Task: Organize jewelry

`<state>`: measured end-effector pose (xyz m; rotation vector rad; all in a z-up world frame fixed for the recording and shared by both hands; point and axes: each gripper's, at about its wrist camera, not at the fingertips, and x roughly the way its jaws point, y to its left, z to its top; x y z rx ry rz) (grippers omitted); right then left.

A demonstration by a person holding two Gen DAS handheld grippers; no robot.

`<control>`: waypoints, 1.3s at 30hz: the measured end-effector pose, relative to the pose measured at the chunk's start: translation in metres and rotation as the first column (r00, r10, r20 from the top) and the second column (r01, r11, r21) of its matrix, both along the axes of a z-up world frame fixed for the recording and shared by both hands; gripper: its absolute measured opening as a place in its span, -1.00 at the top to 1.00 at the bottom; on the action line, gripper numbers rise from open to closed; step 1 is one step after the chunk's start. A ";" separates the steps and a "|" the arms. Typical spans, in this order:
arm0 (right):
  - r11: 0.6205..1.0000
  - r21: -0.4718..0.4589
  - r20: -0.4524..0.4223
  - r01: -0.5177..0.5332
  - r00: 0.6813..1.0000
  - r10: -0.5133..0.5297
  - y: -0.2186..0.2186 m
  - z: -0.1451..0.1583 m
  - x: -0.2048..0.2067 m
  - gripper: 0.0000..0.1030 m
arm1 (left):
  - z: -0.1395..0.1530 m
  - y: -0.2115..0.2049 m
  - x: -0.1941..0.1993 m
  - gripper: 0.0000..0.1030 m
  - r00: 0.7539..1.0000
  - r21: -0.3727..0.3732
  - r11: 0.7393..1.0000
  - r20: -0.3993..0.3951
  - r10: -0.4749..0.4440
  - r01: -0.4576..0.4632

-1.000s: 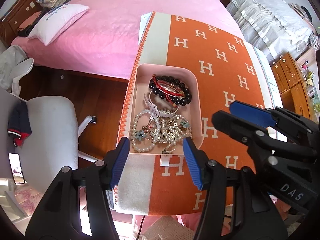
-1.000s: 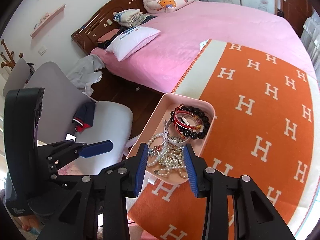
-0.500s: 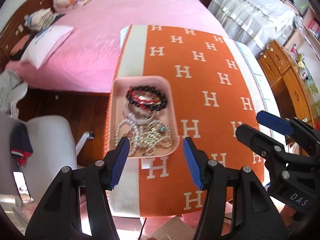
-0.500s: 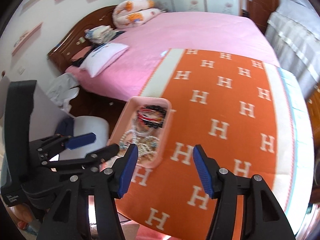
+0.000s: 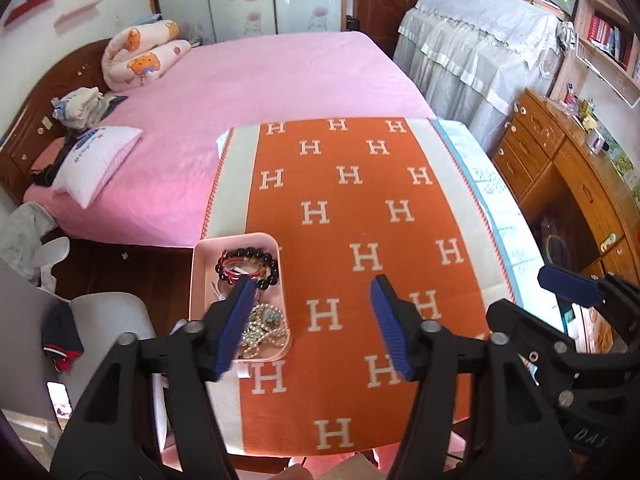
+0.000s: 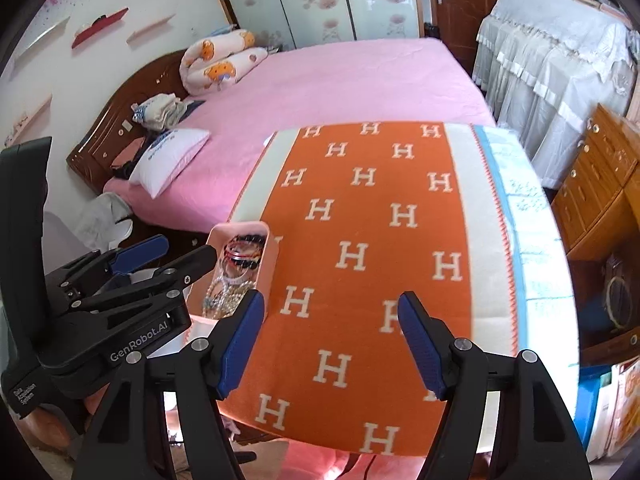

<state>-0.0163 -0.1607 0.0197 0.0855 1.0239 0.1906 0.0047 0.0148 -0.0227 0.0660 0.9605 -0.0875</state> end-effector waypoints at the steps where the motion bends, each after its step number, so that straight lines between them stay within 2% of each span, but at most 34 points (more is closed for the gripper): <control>1: 1.000 -0.005 0.008 -0.001 1.000 0.001 -0.004 0.004 -0.001 -0.40 | 0.004 -0.005 -0.002 -0.33 1.000 -0.003 1.000 0.002 0.001 -0.001; 4: 1.000 -0.018 0.041 0.007 0.999 -0.007 -0.016 0.017 -0.007 -0.44 | 0.009 -0.021 -0.006 -0.35 1.000 0.018 1.000 0.013 0.004 -0.005; 8: 0.999 -0.013 0.054 0.031 0.998 -0.030 -0.028 0.023 -0.011 -0.45 | 0.004 -0.031 -0.011 -0.35 1.000 0.024 1.000 -0.022 0.012 -0.011; 12: 0.999 -0.019 0.046 0.034 0.998 -0.034 -0.035 0.022 -0.015 -0.45 | -0.004 -0.034 -0.012 -0.35 0.998 0.014 1.000 -0.062 0.026 -0.025; 21: 0.999 -0.030 0.037 0.012 0.999 -0.011 -0.028 0.017 -0.008 -0.45 | -0.009 -0.030 -0.007 -0.35 0.996 0.014 0.998 -0.066 0.064 -0.063; 39: 0.999 -0.031 0.020 0.016 1.000 -0.016 -0.029 0.010 -0.003 -0.45 | -0.014 -0.034 -0.001 -0.35 0.995 0.018 0.998 -0.082 0.060 -0.058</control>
